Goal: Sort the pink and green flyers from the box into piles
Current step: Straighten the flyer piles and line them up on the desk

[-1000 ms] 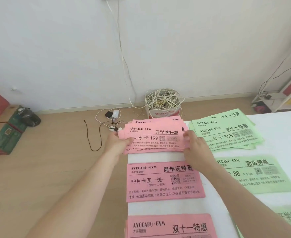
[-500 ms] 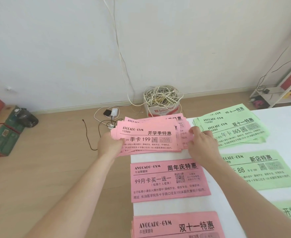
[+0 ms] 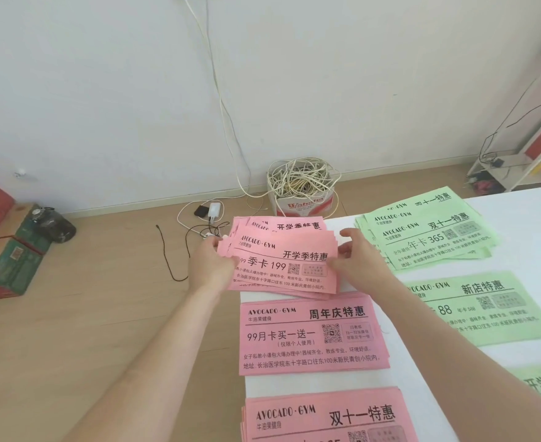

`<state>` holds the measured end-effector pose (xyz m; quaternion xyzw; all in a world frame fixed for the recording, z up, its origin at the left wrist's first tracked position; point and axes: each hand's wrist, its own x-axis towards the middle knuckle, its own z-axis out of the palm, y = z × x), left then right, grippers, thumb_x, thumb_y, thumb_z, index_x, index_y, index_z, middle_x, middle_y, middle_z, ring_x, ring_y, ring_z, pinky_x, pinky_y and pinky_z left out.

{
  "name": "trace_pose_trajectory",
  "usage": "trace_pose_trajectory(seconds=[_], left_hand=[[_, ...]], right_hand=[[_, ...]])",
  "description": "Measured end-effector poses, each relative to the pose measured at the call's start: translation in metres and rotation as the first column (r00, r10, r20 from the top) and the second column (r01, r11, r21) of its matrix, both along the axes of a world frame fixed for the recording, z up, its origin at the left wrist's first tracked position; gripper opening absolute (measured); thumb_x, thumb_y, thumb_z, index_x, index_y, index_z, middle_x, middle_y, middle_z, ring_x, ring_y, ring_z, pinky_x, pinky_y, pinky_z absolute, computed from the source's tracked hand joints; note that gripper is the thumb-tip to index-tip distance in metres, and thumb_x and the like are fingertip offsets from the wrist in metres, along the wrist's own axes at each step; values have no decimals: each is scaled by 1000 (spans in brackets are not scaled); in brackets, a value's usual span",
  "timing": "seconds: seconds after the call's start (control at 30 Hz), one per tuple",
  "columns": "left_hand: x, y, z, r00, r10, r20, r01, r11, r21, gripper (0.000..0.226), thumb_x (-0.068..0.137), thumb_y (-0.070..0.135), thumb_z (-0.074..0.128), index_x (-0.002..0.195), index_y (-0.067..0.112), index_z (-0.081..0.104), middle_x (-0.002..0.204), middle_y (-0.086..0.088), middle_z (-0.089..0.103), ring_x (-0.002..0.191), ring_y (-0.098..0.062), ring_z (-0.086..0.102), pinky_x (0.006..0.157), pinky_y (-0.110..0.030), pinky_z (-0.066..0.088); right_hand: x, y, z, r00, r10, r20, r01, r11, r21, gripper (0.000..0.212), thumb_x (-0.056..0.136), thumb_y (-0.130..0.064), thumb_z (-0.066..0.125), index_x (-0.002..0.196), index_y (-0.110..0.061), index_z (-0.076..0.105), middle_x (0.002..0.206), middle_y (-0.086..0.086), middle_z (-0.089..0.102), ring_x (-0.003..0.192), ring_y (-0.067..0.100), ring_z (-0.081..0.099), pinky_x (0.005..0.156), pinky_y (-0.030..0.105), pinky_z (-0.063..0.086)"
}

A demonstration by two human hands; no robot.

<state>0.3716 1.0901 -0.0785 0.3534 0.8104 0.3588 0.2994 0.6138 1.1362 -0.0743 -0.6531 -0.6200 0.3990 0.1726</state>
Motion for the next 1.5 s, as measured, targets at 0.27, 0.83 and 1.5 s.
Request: trace_pose_trajectory(seconds=[0.27,0.83,1.5], left_hand=[[11,-12,23,937,-144,320,29,940,340,38,80,-14,65,103,16,61,90,2,73,86,-20,70,72,-33,59],[27,0,13,906,-183,381,-10,892,451,59,71,-29,53,94,25,55,93,-4,61,77,-13,64,71,-44,54],[31,6,10,888,-183,422,-62,861,505,61,67,-25,46,103,23,51,82,2,58,74,-14,55,63,-35,48]], right_hand=[[11,14,14,802,-191,-566,143,981,-129,70,80,5,70,138,-22,39,104,7,67,93,23,66,71,29,48],[-2,-18,3,892,91,-442,154,860,487,94,74,9,56,143,-45,21,126,-12,46,118,-7,42,98,11,32],[-8,-22,-2,878,-15,-478,231,889,395,68,76,10,54,120,-41,59,109,-5,55,103,4,52,87,18,43]])
